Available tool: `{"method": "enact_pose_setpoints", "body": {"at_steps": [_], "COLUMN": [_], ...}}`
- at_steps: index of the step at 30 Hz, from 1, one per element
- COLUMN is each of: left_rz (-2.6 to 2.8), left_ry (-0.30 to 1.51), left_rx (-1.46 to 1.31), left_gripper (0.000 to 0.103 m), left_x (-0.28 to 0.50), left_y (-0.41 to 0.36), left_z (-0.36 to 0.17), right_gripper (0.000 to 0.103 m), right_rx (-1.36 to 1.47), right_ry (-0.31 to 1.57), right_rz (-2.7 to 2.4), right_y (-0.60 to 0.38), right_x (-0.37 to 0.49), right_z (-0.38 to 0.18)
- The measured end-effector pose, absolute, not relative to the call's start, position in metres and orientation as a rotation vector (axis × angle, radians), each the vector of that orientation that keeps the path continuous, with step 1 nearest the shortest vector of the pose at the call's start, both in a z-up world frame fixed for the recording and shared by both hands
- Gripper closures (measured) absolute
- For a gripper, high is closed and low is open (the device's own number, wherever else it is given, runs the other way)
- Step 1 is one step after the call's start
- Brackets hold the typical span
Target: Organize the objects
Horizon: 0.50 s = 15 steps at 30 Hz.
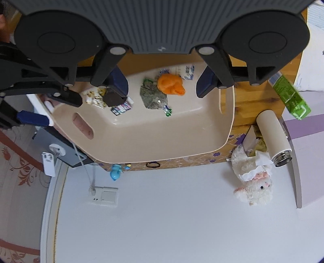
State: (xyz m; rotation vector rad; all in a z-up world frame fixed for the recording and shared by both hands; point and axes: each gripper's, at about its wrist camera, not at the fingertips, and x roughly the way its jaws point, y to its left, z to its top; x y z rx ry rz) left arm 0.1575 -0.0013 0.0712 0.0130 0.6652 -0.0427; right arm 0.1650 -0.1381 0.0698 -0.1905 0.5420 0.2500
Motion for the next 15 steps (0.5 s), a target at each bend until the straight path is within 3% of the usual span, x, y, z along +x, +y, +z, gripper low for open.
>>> {"method": "enact_pose_setpoints", "body": {"at_steps": [15], "left_rz": [-0.047], "left_ry": [0.664], "left_rx": [-0.019], "left_gripper": [0.028], "left_x": [0.089], "left_y": [0.0], "left_z": [0.065], "right_gripper": [0.028], "right_rx": [-0.18], "right_ry": [0.523], "right_rz": [0.258], "right_y": [-0.15], "right_x": [0.095], "right_z": [0.071]}}
